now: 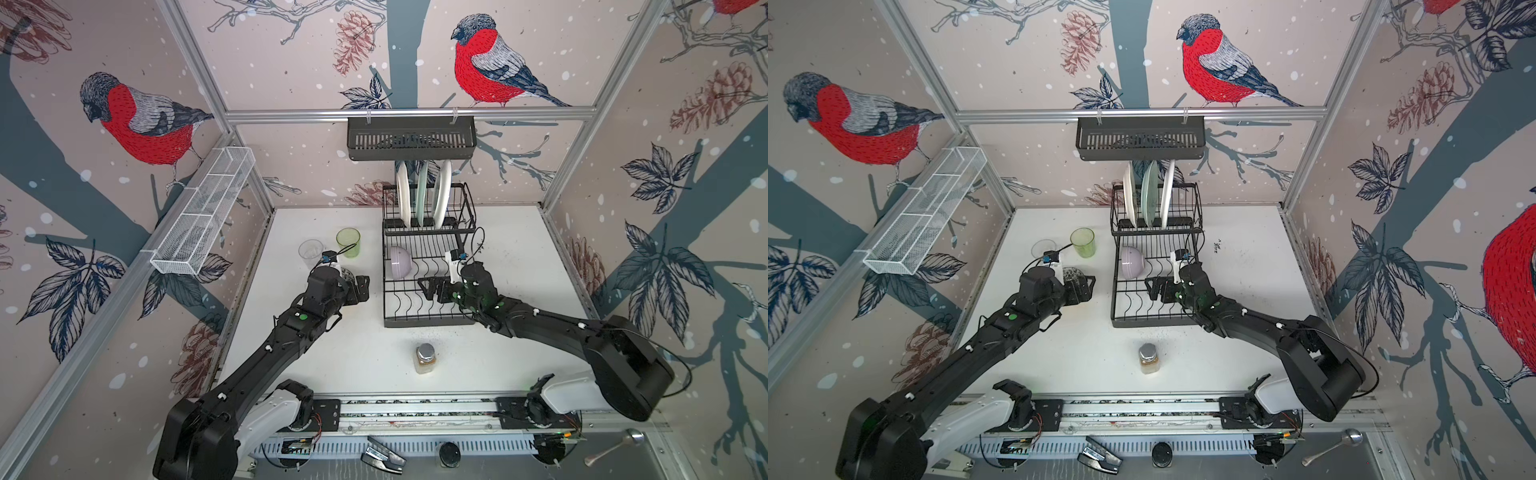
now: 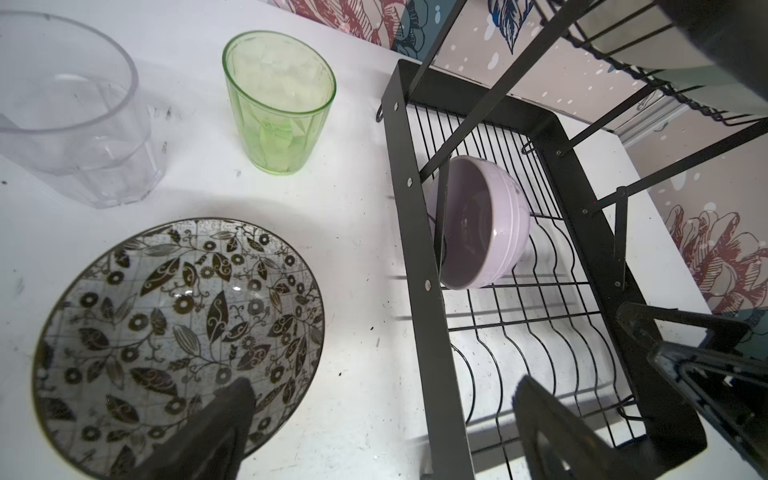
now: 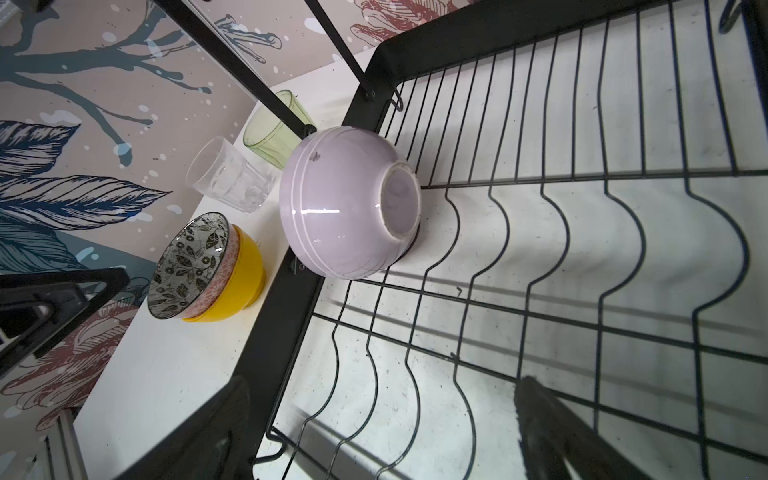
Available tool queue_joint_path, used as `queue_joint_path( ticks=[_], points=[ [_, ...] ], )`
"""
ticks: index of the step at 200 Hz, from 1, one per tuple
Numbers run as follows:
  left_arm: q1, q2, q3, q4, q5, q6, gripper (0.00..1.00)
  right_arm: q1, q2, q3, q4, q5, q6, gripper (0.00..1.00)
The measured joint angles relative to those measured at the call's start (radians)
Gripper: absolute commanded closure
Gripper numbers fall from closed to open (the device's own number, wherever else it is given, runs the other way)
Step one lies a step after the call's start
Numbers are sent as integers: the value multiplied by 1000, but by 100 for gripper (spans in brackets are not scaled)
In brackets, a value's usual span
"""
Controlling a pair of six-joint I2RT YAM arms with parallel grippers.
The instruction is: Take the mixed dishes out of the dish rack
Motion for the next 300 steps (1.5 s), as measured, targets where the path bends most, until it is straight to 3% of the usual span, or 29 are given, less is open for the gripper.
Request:
queue_joint_path(
  ticks=[24, 103, 165, 300],
  points=[
    [-2, -19, -33, 7, -53, 7, 3, 0, 12, 29, -18, 3, -1, 0],
    [-6, -38, -100, 82, -42, 26, 3, 2, 115, 105, -54, 8, -8, 1],
    [-6, -31, -105, 103, -42, 26, 3, 2, 245, 196, -56, -1, -48, 8],
    [-6, -41, -125, 150, 2, 25, 3, 32, 378, 338, -27, -22, -109, 0]
  ],
)
